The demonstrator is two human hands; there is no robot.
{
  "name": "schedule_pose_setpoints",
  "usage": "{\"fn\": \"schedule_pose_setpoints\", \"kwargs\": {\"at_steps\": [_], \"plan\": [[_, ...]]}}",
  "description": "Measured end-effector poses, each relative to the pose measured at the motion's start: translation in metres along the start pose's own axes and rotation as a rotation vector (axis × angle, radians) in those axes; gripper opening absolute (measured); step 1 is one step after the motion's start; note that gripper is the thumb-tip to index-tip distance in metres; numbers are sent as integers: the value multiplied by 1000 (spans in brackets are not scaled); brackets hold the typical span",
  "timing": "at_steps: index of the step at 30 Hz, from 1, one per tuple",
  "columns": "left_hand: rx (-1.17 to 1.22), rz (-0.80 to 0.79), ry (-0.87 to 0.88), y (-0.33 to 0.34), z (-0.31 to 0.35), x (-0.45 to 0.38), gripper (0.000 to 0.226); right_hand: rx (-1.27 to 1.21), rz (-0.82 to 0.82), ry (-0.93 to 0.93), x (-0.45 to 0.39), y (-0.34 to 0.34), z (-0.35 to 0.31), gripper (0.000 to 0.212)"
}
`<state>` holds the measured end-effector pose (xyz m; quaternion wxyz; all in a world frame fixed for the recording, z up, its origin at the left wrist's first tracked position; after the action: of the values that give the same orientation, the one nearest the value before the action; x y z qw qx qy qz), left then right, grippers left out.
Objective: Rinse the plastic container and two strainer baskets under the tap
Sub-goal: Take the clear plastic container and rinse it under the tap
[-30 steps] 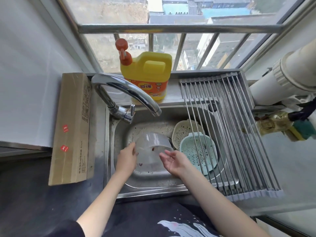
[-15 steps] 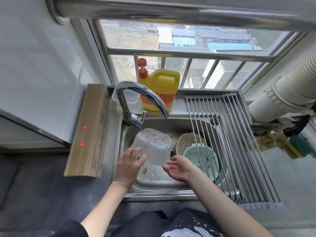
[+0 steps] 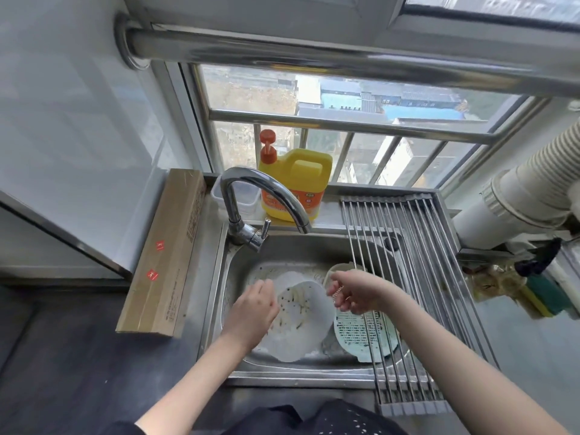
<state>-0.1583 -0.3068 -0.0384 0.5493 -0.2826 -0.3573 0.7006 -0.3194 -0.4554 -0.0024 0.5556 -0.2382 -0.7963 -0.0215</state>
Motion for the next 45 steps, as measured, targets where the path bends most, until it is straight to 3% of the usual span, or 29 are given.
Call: {"fn": "schedule_pose_setpoints", "kwargs": {"at_steps": [2,6,11,13,18,25,29,34,37,40,45], "plan": [[209,3,-243,-6,4,-4,23,83,99,-44,6,-26,-21,41],[634,107,-545,-32,12,-20,26,109,351,-291,35,-72,-83,35],[1011,79,-700,-69,21,-45,17,84,754,-732,63,-97,-169,24],[1092,99,-710,-85,26,-56,18,162,833,-871,63,-95,-203,22],[1167,136,-707,-112,38,-79,20,487,735,-957,41,-80,-268,27],[1244,215,-779,-128,37,-107,21,767,398,-774,1,-55,-314,46],[1271,273,-795,-125,33,-114,22,980,241,-605,-22,-45,-324,71],[1263,327,-767,-118,26,-115,23,1063,315,-623,-44,-49,-321,71],[1232,316,-752,-115,23,-115,21,1237,508,-604,-50,-47,-310,67],[1203,305,-715,-113,20,-112,22,1371,576,-669,-48,-34,-310,72],[1168,326,-652,-111,17,-97,23,1209,738,-861,-23,-31,-325,73]]}}
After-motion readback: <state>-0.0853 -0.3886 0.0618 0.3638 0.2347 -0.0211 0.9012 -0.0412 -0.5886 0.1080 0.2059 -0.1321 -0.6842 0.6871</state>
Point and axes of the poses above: each hand's wrist, its own x-axis away from the middle knuckle, its own y-axis out of the palm, z = x × y, the point moved 2 cm from there along -x, towards the middle knuckle, and after that the axes turned 9 degrees about x, right-handed, at the moved point
